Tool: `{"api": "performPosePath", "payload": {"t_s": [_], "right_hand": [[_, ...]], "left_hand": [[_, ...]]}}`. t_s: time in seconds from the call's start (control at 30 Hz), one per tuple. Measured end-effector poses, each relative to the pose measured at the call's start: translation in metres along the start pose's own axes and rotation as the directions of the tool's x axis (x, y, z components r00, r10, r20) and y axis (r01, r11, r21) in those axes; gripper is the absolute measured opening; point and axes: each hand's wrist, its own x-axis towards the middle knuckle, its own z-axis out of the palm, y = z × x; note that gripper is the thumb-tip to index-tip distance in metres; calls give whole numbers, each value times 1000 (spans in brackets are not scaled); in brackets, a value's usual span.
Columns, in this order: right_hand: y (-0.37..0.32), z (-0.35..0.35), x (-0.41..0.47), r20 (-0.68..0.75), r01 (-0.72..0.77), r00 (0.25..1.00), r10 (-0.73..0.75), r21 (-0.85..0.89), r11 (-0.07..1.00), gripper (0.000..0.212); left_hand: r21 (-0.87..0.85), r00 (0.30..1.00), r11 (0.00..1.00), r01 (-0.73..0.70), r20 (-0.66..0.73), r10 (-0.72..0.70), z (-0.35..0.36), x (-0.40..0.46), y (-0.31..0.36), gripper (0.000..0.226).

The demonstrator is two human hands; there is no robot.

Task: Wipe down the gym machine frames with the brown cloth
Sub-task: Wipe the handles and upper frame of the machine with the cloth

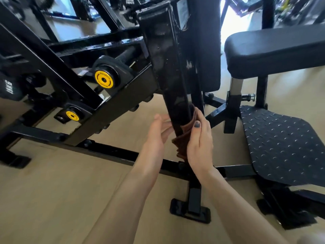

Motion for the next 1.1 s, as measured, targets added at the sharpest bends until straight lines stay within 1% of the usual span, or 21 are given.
{"api": "performPosePath", "payload": {"t_s": [0.07,0.13,0.23,0.3,0.33,0.4,0.43,0.57,0.63,0.67,0.73,0.8,0.87,0.9,0.93,1.0,1.1], "right_hand": [[-32,6,14,-55,31,998,-34,-44,999,52],[-81,19,36,-149,147,974,-168,-142,979,56],[-146,34,66,-261,343,875,-407,-257,903,58],[-156,36,75,-271,425,813,-516,-331,843,56],[-152,35,74,-244,450,800,-549,-361,817,55],[-126,29,64,-182,468,800,-572,-406,785,53],[-108,26,54,-156,455,814,-559,-427,782,53],[-47,15,14,-53,361,905,-422,-432,826,59],[-44,11,11,-22,332,928,-371,-399,855,61],[-53,11,15,-19,337,928,-371,-379,862,62],[-86,15,34,-43,410,890,-453,-357,839,62],[-129,23,64,-106,502,812,-575,-377,778,61],[-162,29,89,-164,558,724,-670,-432,708,59],[-169,30,95,-171,577,689,-704,-459,675,57],[-168,30,96,-157,587,673,-723,-481,651,56],[-150,27,84,-96,588,689,-718,-505,632,52],[-99,18,48,-15,562,752,-659,-508,653,51]], "left_hand": [[-4,999,1000,-8,39,8,-4,1,2,56],[-9,999,1000,-17,49,18,-7,0,1,56],[1,998,999,-39,57,39,-10,-1,2,57],[-10,996,999,-43,83,44,-13,0,2,59],[-19,994,999,-40,99,42,-15,1,0,60],[-18,991,1000,-17,130,19,-17,2,-3,62],[-21,989,1000,6,146,-3,-18,2,-4,62],[-88,984,994,65,170,-49,-19,3,-5,65],[-86,987,994,61,153,-47,-18,3,-4,66],[-82,988,995,53,148,-40,-18,3,-4,66],[-79,990,997,25,143,-14,-17,3,-4,66],[-68,990,998,2,143,8,-19,3,-4,68],[-71,987,997,-5,157,16,-21,3,-4,70],[-78,987,997,-4,159,16,-22,3,-3,71],[-80,987,997,-2,160,15,-22,4,-3,71],[-72,987,997,-3,162,15,-21,5,-1,71],[-85,986,996,21,169,-7,-20,4,-1,69]]}}
